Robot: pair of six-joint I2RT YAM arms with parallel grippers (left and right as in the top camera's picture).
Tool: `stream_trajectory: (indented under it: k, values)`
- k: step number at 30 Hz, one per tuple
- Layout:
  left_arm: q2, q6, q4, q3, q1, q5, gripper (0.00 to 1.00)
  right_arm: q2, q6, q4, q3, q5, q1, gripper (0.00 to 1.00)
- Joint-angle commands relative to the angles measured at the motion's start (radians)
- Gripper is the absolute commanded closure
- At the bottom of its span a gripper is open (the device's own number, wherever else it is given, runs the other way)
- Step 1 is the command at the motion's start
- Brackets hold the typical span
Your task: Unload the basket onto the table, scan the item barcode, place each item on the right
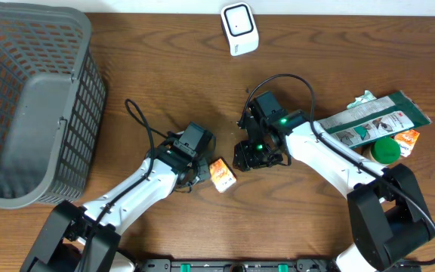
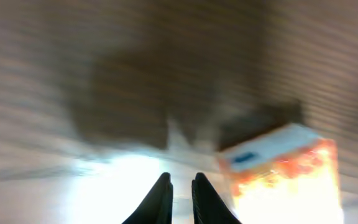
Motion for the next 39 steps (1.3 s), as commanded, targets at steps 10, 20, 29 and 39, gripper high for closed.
stream_trajectory:
  k: [10, 20, 29, 39]
  values:
    - [0.014, -0.003, -0.098, -0.005, 0.0, 0.262, 0.86, -0.019, -0.024, 0.001, 0.005, 0.017, 0.004, 0.47]
    - [0.016, -0.028, 0.038, -0.005, -0.032, 0.289, 0.86, -0.019, -0.023, -0.015, -0.002, 0.016, 0.026, 0.46]
    - [0.016, -0.03, 0.055, -0.005, -0.049, 0.235, 0.85, -0.019, -0.008, 0.001, -0.04, 0.016, 0.08, 0.47]
    - [0.016, -0.029, 0.061, -0.005, -0.048, 0.156, 0.84, -0.019, 0.06, 0.218, -0.18, -0.047, 0.106, 0.51]
